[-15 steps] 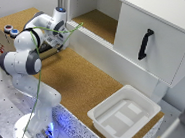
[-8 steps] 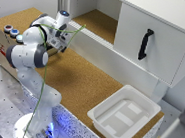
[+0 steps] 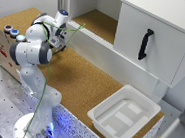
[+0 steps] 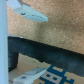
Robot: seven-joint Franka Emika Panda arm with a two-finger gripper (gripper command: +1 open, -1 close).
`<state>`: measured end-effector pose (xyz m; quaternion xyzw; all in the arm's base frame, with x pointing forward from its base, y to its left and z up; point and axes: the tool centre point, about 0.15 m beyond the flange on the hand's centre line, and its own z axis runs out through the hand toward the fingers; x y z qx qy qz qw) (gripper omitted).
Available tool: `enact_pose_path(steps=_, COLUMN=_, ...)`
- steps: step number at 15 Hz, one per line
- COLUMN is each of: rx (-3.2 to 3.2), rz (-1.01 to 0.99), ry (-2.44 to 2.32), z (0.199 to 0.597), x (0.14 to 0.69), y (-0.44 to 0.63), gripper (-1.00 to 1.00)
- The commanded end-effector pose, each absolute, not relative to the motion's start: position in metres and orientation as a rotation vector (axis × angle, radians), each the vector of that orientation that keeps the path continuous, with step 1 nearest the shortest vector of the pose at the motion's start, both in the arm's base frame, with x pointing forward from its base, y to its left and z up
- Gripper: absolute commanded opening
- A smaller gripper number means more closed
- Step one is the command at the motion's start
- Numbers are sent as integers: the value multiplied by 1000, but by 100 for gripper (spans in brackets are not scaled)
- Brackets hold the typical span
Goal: Grasp the handle of the drawer and open it
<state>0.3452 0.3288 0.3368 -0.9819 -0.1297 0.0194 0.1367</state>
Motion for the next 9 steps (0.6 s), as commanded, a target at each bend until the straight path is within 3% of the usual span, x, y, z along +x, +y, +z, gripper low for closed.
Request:
enact_pose_path(steps=1, rx=-2891, rz=82, ry=-238, z=320, x=344, y=342, gripper=100)
enact_pose_path(steps=9, rx=-2819, rz=18, ry=-154, z=297, x=333, y=356, gripper=100)
